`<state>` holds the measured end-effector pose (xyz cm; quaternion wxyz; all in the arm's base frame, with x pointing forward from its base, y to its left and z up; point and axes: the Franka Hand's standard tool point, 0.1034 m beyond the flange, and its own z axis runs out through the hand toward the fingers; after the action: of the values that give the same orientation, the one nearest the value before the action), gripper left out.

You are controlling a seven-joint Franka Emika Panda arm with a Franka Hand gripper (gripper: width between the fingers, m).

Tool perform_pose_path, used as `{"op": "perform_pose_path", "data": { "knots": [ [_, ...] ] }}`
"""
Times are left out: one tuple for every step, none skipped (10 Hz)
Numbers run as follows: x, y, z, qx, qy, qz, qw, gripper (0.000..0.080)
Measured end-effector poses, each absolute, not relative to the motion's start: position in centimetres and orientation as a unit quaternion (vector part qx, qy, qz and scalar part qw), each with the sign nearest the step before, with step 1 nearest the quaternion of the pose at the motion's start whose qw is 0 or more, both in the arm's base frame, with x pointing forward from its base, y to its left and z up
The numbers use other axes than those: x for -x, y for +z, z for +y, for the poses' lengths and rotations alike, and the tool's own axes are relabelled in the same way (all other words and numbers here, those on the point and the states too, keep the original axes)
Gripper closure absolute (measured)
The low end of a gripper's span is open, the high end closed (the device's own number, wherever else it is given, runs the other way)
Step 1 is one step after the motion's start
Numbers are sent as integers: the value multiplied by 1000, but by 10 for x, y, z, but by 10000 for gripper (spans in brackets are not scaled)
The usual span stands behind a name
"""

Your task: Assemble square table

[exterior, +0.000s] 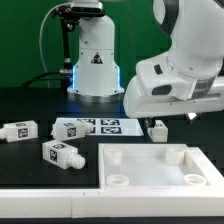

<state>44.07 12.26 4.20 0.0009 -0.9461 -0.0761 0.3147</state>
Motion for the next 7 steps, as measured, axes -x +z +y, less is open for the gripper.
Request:
{"op": "perform_pose_path", "data": {
  "knots": [
    [-441, 41, 122, 945, 319, -74, 0, 150],
    [-441, 41, 122, 945, 319, -74, 0, 150],
    [-441, 41, 121, 945, 319, -72, 0, 150],
    [-433, 39, 118, 939, 342, -35, -15, 150],
    [-431, 36, 116, 930, 366, -15, -23, 150],
    [-435, 35, 116, 933, 359, -18, -21, 150],
    [-435, 35, 116, 933, 358, -17, -21, 150]
  ]
}}
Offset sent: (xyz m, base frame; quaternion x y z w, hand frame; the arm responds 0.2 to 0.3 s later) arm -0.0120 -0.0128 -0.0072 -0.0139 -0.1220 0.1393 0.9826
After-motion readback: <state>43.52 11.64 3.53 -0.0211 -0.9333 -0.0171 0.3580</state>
